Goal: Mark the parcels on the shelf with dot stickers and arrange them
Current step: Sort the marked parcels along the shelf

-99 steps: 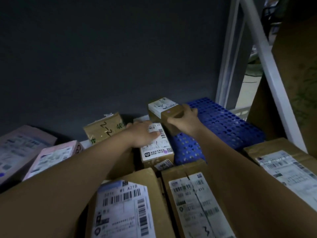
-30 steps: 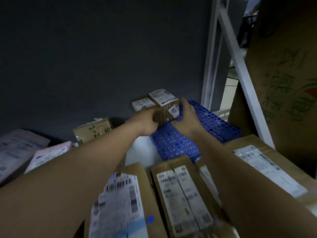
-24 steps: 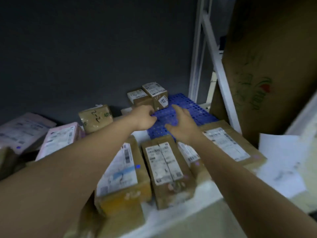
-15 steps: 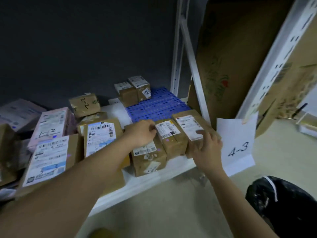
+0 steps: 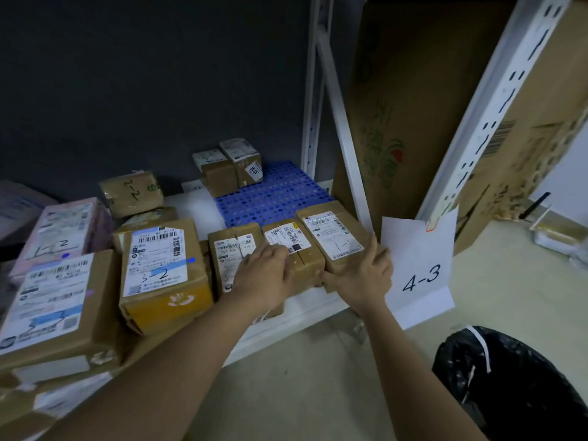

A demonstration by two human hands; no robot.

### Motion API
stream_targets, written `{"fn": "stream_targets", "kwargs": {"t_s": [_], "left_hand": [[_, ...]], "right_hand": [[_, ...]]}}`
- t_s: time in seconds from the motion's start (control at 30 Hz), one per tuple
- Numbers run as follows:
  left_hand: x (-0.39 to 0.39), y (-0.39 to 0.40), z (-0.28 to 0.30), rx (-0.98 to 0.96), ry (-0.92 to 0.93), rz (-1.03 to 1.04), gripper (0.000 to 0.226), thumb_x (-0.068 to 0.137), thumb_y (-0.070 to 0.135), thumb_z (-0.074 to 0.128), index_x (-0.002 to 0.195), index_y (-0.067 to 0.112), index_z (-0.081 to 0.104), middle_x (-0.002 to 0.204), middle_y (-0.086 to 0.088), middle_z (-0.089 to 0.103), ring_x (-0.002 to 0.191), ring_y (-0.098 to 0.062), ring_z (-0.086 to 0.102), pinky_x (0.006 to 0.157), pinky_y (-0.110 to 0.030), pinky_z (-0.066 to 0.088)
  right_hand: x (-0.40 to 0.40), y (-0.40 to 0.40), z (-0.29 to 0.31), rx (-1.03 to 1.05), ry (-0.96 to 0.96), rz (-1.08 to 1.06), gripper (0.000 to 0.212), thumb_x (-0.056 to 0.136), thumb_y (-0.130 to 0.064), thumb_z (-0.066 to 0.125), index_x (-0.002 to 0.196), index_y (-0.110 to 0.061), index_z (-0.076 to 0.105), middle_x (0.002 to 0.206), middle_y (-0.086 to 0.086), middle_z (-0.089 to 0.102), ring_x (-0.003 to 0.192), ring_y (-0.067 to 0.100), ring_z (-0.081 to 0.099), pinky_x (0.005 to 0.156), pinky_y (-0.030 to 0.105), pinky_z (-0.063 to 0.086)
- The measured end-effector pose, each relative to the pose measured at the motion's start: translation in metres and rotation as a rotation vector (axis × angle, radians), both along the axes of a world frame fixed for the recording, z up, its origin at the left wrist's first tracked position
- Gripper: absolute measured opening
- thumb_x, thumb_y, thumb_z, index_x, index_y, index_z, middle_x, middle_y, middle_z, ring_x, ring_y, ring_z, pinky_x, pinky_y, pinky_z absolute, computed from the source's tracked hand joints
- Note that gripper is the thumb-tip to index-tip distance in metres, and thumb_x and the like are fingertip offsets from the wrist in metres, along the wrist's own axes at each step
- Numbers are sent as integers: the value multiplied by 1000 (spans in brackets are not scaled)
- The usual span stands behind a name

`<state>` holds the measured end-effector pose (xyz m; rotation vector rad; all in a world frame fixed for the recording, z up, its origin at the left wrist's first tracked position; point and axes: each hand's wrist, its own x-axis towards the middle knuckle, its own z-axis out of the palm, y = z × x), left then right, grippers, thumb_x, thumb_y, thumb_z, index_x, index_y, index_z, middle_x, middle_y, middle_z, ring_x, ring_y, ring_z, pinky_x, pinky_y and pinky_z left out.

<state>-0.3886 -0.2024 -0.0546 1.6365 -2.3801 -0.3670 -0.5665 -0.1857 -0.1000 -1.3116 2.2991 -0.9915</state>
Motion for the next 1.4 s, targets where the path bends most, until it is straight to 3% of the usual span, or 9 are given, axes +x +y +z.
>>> {"fn": "stream_targets", "kwargs": {"t_s": [0.17, 0.47, 0.67, 0.8, 1.0, 1.13, 1.2, 1.27, 1.4], "left_hand": [[1, -6, 3, -24, -76, -29, 25, 96, 37, 43, 115, 21, 46, 125, 1, 50, 118, -21, 44, 95, -33, 33], [-2, -15, 6, -35, -53, -37, 24, 98, 34, 40, 112, 18, 51, 117, -3, 52, 111, -23, 47, 89, -34, 41], [3, -46, 25, 96, 91, 16, 15, 97, 22, 43, 96, 20, 58, 99, -2, 59, 87, -23, 61, 72, -34, 49], [15, -96, 35, 72, 103, 107, 22, 97, 23, 43, 115, 17, 54, 123, -7, 51, 109, -26, 52, 86, -35, 46], [43, -202, 24, 136, 30, 194, 56, 84, 36, 48, 137, 20, 40, 146, -12, 34, 131, -36, 36, 103, -50, 38], [61, -250, 6, 123, -60, 273, 71, 91, 35, 48, 151, 32, 9, 160, -8, -5, 145, -36, -8, 116, -53, 11], [65, -264, 2, 111, -20, 300, 74, 93, 31, 48, 150, 37, 1, 158, -3, -17, 143, -37, -17, 117, -49, 8], [68, -276, -1, 92, 28, 318, 74, 94, 29, 47, 149, 40, 0, 157, -1, -20, 142, -39, -17, 115, -48, 10], [71, -295, -12, 72, -2, 289, 72, 93, 31, 47, 149, 39, 3, 158, -9, -9, 141, -44, -14, 117, -48, 4]], "right_hand": [[-6, -5, -3, -106, 9, 89, 130, 54, -45, 87, 151, -18, 5, 147, 19, 14, 136, 38, 18, 111, 46, 24], [-3, 10, 28, -406, 299, 130, 102, 60, -40, 84, 143, -18, 30, 150, 19, 11, 136, 38, 16, 96, 45, 41], [9, -36, 57, -448, 80, 175, 100, 58, -53, 81, 140, -23, 31, 150, 15, 11, 137, 35, 17, 108, 49, 32], [20, -97, 62, -323, -92, 138, 96, 65, -42, 84, 141, -21, 28, 152, 10, 3, 140, 33, 12, 110, 45, 31], [31, -198, 50, -196, -6, 136, 97, 70, -45, 79, 145, -16, 25, 151, 15, 6, 139, 38, 13, 109, 45, 28], [38, -254, 34, -147, 2, 106, 92, 70, -46, 77, 142, -18, 26, 145, 15, 11, 135, 37, 18, 105, 43, 33], [39, -276, 27, -109, 37, 117, 86, 72, -42, 78, 139, -17, 29, 144, 16, 13, 134, 39, 21, 103, 41, 35], [42, -294, 22, -94, 37, 148, 87, 72, -41, 80, 139, -16, 30, 149, 17, 9, 137, 41, 19, 103, 42, 36], [46, -312, 18, 9, 57, 208, 101, 72, -59, 73, 150, -26, 17, 159, 13, -14, 143, 45, -4, 111, 56, 23]]}}
